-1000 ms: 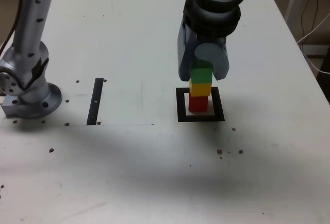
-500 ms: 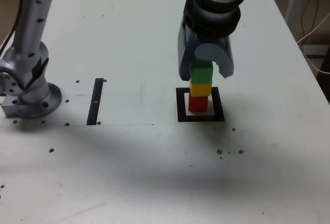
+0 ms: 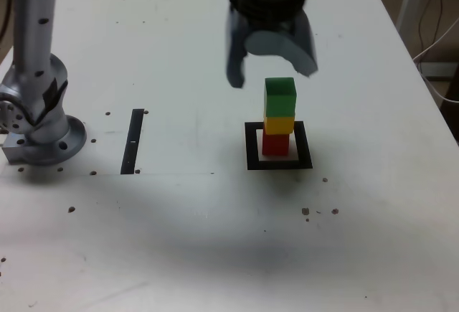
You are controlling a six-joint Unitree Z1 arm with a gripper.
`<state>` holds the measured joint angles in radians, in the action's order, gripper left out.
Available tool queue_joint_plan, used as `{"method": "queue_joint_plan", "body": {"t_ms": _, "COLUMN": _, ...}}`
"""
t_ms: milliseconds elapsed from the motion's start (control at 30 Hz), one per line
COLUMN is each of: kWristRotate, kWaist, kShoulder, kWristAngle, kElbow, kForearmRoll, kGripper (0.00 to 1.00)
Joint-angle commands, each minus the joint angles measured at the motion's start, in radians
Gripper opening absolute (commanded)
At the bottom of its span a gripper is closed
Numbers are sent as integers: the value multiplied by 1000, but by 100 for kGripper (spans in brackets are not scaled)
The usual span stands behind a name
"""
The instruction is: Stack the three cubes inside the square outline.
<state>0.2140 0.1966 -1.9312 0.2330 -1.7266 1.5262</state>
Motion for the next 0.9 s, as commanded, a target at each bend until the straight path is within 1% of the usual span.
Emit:
{"method": "queue_joint_plan", "body": {"t_ms": 0, "kWristRotate": 6, "kWaist": -2, "kShoulder": 38, "kWristAngle": 1, "kElbow": 29, "kForearmRoll": 19, "kGripper": 100}}
{"method": "queue_joint_plan", "body": {"t_ms": 100, "kWristRotate": 10, "kWaist": -2, "kShoulder": 87, "kWristAngle": -6, "kElbow": 81, "kForearmRoll": 37, "kGripper": 100}}
{"method": "queue_joint_plan", "body": {"t_ms": 200, "kWristRotate": 12, "kWaist": 0, "kShoulder": 139, "kWristAngle": -22, "kElbow": 140, "kForearmRoll": 43, "kGripper": 100}}
{"method": "queue_joint_plan", "body": {"t_ms": 333, "kWristRotate": 18, "kWaist": 5, "kShoulder": 210, "kWristAngle": -47, "kElbow": 246, "kForearmRoll": 38, "kGripper": 100}}
{"method": "queue_joint_plan", "body": {"t_ms": 467, "kWristRotate": 31, "kWaist": 8, "kShoulder": 283, "kWristAngle": -73, "kElbow": 390, "kForearmRoll": 17, "kGripper": 100}}
{"method": "queue_joint_plan", "body": {"t_ms": 600, "kWristRotate": 36, "kWaist": 8, "kShoulder": 338, "kWristAngle": -100, "kElbow": 529, "kForearmRoll": -33, "kGripper": 100}}
{"method": "queue_joint_plan", "body": {"t_ms": 800, "kWristRotate": 31, "kWaist": 11, "kShoulder": 391, "kWristAngle": -145, "kElbow": 728, "kForearmRoll": -163, "kGripper": 100}}
{"method": "queue_joint_plan", "body": {"t_ms": 867, "kWristRotate": 26, "kWaist": 16, "kShoulder": 394, "kWristAngle": -161, "kElbow": 762, "kForearmRoll": -196, "kGripper": 100}}
